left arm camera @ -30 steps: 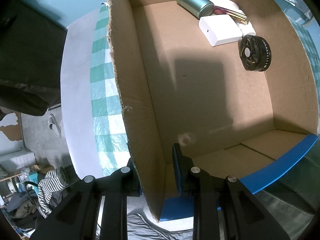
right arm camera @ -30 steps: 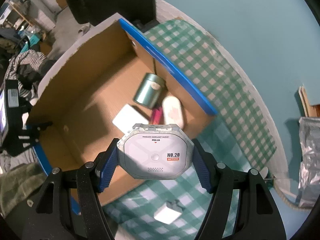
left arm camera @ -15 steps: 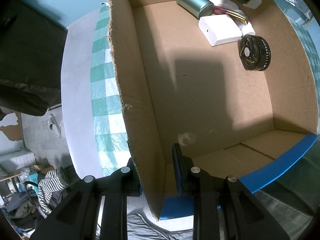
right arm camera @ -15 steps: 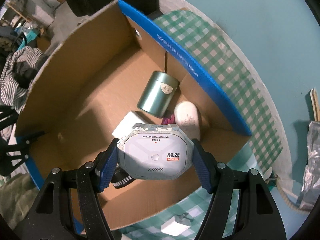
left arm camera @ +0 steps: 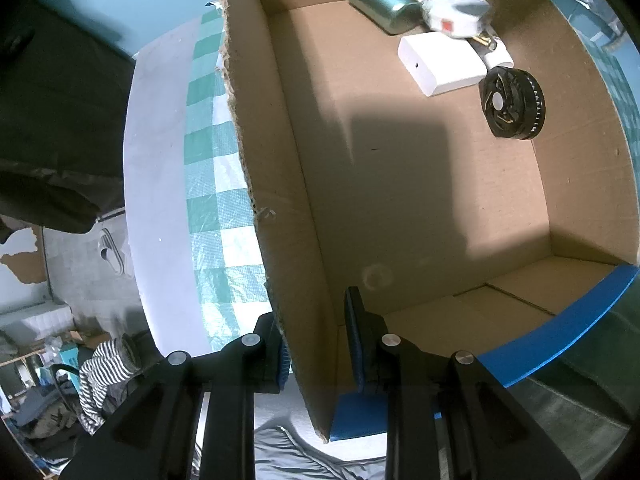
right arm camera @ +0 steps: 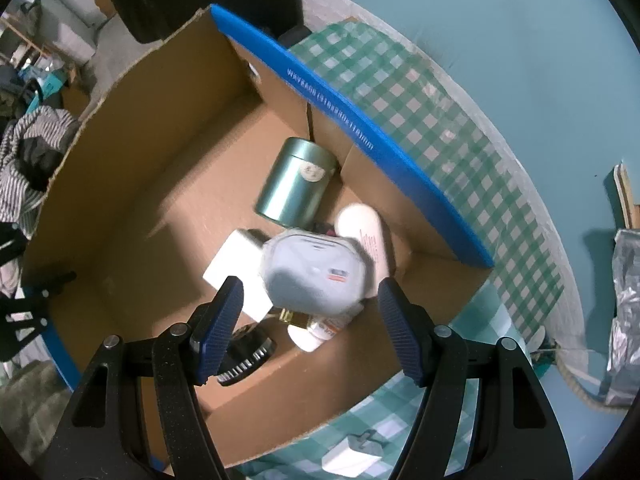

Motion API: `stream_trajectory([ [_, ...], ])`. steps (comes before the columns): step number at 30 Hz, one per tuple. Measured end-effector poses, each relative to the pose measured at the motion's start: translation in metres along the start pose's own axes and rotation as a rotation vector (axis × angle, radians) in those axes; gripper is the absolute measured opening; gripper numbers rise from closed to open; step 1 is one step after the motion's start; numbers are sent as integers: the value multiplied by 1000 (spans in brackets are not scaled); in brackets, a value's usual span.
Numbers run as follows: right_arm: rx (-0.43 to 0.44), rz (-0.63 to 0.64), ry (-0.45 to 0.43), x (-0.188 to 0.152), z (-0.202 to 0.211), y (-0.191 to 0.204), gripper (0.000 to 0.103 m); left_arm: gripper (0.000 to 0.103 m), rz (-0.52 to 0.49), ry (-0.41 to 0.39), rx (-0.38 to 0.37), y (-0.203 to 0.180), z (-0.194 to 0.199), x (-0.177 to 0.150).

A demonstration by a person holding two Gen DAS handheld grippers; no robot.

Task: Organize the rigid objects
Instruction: 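Carry the white power bank into the box with the right gripper and release it, then move the right gripper to the white plug charger and grasp it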

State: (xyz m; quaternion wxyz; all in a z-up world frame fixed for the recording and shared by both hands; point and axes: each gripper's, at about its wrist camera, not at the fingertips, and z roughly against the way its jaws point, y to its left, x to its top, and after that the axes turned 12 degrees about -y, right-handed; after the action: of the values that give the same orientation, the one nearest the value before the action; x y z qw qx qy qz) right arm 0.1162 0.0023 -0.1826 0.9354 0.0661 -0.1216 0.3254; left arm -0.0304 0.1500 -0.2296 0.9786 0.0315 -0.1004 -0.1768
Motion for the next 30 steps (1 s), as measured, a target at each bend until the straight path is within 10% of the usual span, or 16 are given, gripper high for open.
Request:
stream_trajectory([
  [30,-23,-130,-80,-42,72,-21,72,24,-28,-8,-8,-13,5,5],
])
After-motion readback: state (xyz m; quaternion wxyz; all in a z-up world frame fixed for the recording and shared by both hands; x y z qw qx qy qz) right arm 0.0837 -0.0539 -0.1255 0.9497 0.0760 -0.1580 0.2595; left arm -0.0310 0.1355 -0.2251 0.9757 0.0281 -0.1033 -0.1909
